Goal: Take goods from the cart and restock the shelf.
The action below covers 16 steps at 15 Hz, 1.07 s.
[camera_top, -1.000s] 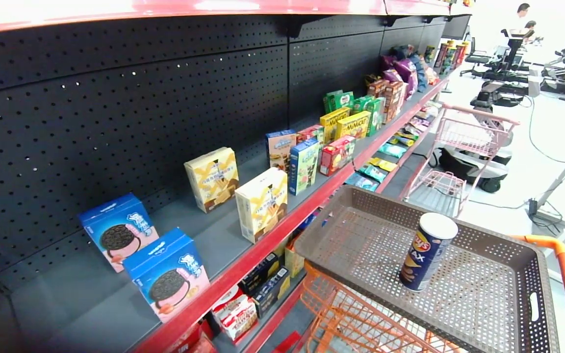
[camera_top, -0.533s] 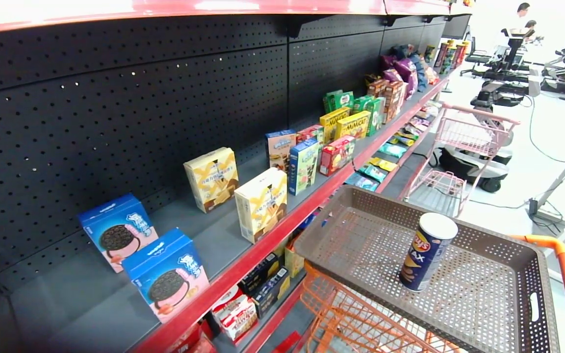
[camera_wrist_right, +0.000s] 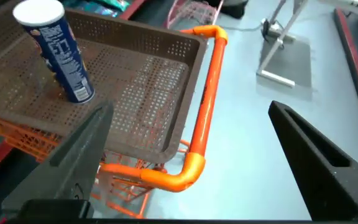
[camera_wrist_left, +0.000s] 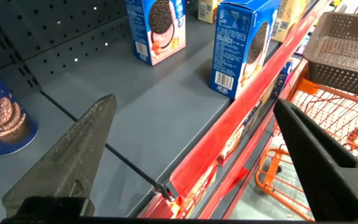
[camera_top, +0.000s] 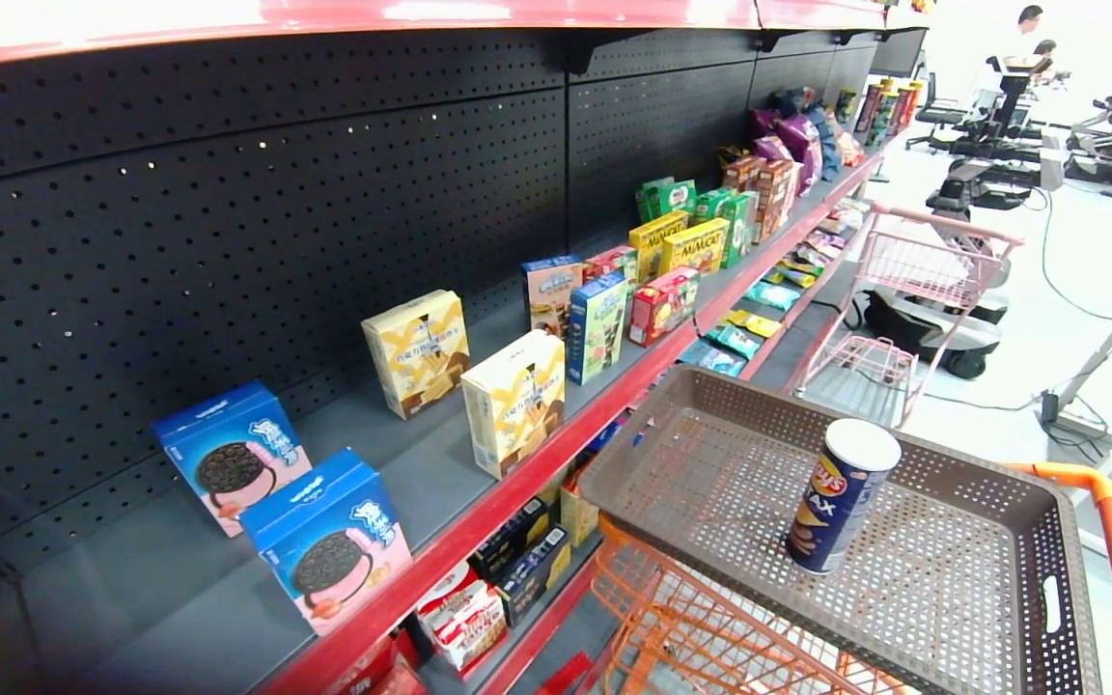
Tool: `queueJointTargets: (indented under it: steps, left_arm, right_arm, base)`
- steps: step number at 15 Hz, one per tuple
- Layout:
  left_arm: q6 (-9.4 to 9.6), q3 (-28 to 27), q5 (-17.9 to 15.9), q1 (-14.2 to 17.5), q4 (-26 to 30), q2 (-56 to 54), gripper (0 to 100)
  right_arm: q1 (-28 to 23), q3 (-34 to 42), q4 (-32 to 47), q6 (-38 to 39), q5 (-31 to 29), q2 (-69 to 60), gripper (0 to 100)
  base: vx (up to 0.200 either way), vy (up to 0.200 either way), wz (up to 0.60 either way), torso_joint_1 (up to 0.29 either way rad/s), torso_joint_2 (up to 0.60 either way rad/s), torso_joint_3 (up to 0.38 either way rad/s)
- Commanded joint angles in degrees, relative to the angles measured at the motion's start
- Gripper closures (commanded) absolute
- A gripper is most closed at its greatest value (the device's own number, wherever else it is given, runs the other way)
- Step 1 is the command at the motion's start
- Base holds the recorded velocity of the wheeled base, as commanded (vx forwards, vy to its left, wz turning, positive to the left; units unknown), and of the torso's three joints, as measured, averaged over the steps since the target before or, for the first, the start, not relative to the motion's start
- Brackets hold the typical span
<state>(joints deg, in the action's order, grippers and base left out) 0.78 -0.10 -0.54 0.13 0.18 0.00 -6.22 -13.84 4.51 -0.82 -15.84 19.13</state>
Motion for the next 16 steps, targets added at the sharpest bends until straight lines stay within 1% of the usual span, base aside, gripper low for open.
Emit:
queueJointTargets:
  steps: [1,3,5,7,8,10,12,13,14,15,16]
  left_arm:
    - [0.01,0.0,0.0,0.0,0.0,0.0,0]
    - [0.01,0.0,0.0,0.0,0.0,0.0,0]
    - [0.01,0.0,0.0,0.0,0.0,0.0,0]
    - [0.01,0.0,0.0,0.0,0.0,0.0,0]
    - [0.01,0.0,0.0,0.0,0.0,0.0,0]
    - [0.01,0.0,0.0,0.0,0.0,0.0,0]
    - [0.01,0.0,0.0,0.0,0.0,0.0,0]
    - [0.01,0.0,0.0,0.0,0.0,0.0,0]
    - [0.01,0.0,0.0,0.0,0.0,0.0,0]
    - [0.01,0.0,0.0,0.0,0.0,0.0,0]
    - [0.01,0.0,0.0,0.0,0.0,0.0,0]
  right_arm:
    - [-9.5,-6.4,-1.7,1.5,4.0,15.8,0]
    - [-9.9,-9.6,-2.5,1.8,4.1,20.6,0]
    - [-9.3,-10.8,-2.5,1.3,4.1,22.4,0]
    - [-6.4,-10.9,-2.7,2.0,4.1,22.7,0]
    - [-3.4,-10.3,-2.6,2.0,4.0,22.9,0]
    - [-1.1,-10.0,-2.8,1.9,3.7,25.0,0]
    - [-1.3,-11.3,-4.7,1.3,3.5,31.6,0]
    - [-2.6,-13.9,-6.8,1.2,3.4,36.9,0]
    - [-2.9,-15.7,-7.2,1.1,2.6,39.3,0]
    - [-2.3,-18.2,-7.5,1.2,-1.7,43.7,0]
    - [-1.5,-18.6,-7.9,1.2,-5.0,46.2,0]
  base:
    - [0.0,0.0,0.0,0.0,0.0,0.0]
    - [0.0,0.0,0.0,0.0,0.0,0.0]
    - [0.0,0.0,0.0,0.0,0.0,0.0]
    - [0.0,0.0,0.0,0.0,0.0,0.0]
    - [0.0,0.0,0.0,0.0,0.0,0.0]
    - [0.0,0.0,0.0,0.0,0.0,0.0]
    - [0.0,0.0,0.0,0.0,0.0,0.0]
    - [0.0,0.0,0.0,0.0,0.0,0.0]
    - [0.0,0.0,0.0,0.0,0.0,0.0]
    - [0.0,0.0,0.0,0.0,0.0,0.0]
    - [0.0,0.0,0.0,0.0,0.0,0.0]
